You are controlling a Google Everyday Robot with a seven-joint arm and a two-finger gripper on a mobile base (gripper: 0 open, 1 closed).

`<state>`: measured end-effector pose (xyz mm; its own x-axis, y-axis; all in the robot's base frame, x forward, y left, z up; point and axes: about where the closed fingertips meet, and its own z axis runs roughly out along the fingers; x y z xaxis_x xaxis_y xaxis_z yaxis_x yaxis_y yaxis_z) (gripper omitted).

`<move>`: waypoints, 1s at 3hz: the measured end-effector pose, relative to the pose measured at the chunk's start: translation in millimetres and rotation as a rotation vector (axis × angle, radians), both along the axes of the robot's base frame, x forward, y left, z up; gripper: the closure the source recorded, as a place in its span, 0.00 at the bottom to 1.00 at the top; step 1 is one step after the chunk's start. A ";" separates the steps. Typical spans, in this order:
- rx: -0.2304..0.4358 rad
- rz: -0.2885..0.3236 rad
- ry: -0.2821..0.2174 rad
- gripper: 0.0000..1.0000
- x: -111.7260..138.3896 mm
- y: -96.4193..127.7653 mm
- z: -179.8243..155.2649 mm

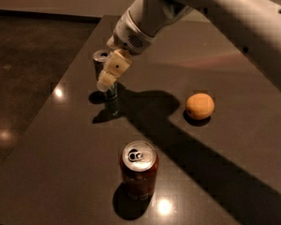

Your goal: Move redbull can near coke can

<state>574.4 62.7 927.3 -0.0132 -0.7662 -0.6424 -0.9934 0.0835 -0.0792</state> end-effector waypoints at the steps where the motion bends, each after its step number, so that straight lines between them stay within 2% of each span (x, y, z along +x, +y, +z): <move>1: 0.020 0.022 0.014 0.26 2.1 7.6 1.8; 3: 0.075 0.082 0.015 0.73 -18.3 1.3 15.4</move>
Offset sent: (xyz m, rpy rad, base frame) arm -0.0097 0.0001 0.0182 0.0906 0.0241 0.0644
